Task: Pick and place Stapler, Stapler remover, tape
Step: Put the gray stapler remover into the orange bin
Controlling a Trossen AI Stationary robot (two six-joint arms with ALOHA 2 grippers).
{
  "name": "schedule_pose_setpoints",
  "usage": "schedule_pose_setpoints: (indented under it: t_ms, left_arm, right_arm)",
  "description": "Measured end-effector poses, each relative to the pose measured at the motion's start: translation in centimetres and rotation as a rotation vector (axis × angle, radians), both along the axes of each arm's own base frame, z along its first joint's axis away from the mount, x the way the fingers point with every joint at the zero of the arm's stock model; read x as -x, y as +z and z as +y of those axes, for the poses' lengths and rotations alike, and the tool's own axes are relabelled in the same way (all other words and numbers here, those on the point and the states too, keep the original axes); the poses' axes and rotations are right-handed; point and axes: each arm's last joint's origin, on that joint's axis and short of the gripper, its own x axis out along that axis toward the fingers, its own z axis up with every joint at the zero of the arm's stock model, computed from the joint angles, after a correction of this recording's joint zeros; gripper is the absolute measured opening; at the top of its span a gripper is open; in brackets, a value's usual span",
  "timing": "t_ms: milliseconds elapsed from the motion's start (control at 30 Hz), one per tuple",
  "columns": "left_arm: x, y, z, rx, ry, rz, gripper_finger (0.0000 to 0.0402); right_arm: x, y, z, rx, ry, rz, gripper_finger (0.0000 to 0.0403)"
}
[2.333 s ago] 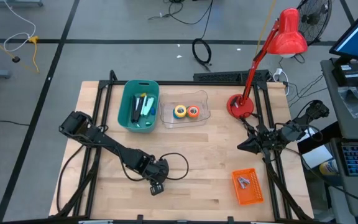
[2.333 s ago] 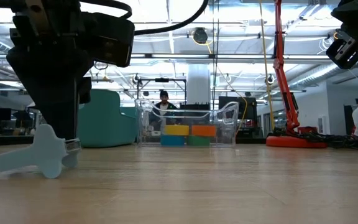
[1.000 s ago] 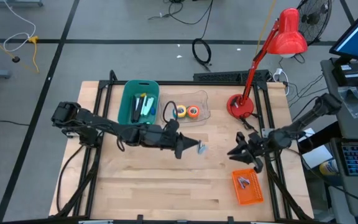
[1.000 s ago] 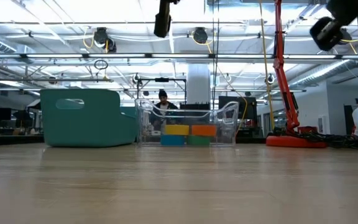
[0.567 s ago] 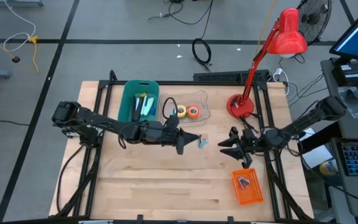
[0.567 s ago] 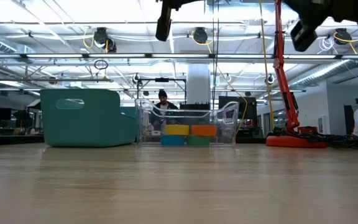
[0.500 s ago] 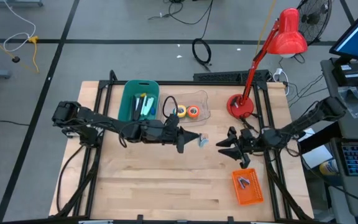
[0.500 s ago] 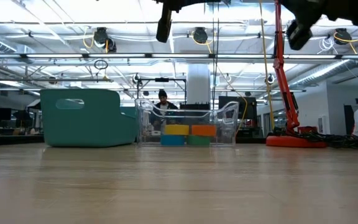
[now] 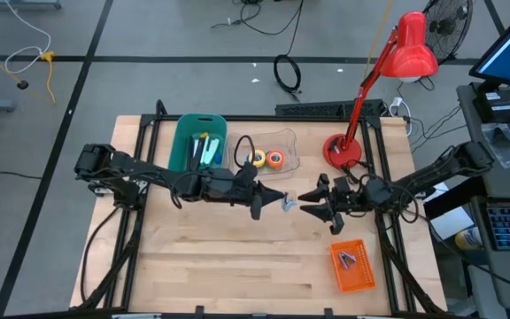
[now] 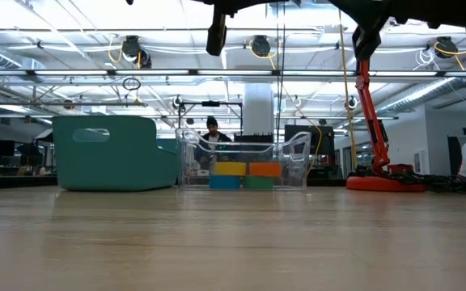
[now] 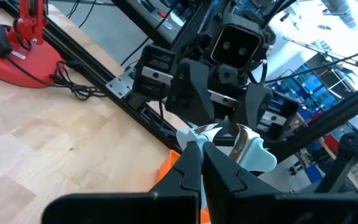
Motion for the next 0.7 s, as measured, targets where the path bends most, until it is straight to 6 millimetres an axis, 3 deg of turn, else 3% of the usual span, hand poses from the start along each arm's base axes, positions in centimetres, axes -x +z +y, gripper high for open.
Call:
schedule_pose_setpoints:
  t_ms: [400,700]
  left_arm:
    - [0.0,0.1,0.1,-0.025,0.016,-0.004,0.0]
    - [0.0,0.0,0.1,-0.03,0.015,0.003,0.0]
  right_arm:
    - [-1.2,0.5,0.3,0.017,-0.006,0.05,0.0145]
    - [-1.2,0.8,0.3,0.004,-0.005,0.027,0.0117]
